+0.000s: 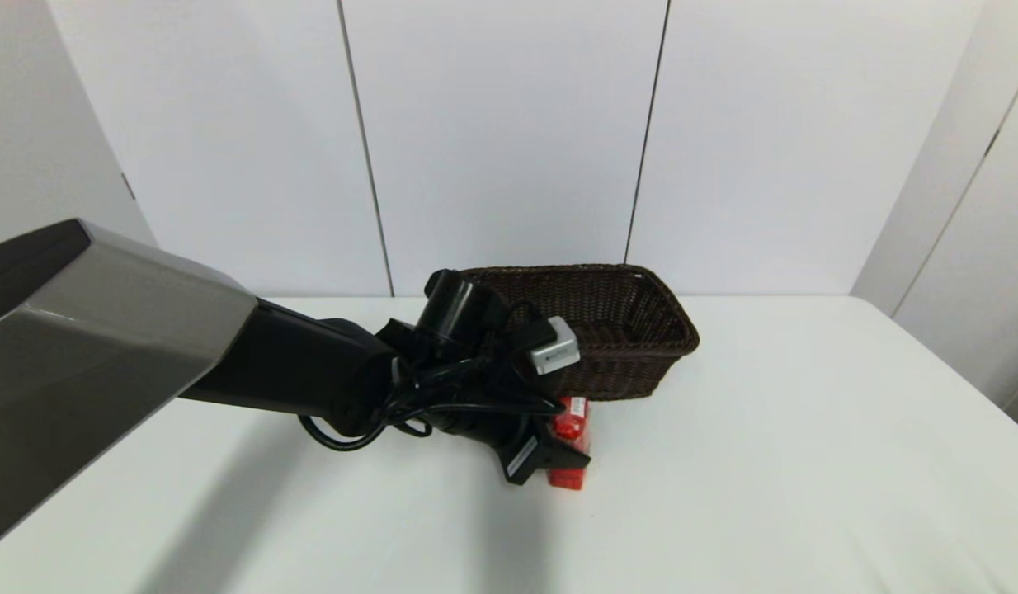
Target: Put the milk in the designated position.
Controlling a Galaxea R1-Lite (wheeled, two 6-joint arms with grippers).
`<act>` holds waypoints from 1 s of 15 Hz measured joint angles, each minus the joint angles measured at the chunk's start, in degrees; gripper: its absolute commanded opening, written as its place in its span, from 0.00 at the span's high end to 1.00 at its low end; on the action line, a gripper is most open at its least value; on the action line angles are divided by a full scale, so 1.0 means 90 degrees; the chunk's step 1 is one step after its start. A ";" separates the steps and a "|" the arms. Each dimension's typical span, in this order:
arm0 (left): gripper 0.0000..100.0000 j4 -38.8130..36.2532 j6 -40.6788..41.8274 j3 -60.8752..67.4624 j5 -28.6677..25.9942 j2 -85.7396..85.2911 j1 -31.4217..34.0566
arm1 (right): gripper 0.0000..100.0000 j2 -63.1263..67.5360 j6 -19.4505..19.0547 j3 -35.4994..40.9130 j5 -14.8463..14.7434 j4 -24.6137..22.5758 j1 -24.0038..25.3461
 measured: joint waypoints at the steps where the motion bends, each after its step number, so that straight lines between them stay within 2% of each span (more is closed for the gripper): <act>1: 0.00 0.0001 0.0000 0.0000 0.0001 -0.0003 0.0008 | 0.00 0.0000 -0.0003 0.0000 0.0000 0.0000 0.0000; 9: 0.00 0.0182 -0.0096 0.0217 0.0004 -0.0367 0.0012 | 0.00 0.0000 -0.0005 0.0000 0.0000 -0.0003 0.0000; 15: 0.00 0.0519 -0.0366 0.1090 0.0014 -0.1417 0.0140 | 0.00 0.0000 0.0000 0.0000 0.0003 0.0000 0.0000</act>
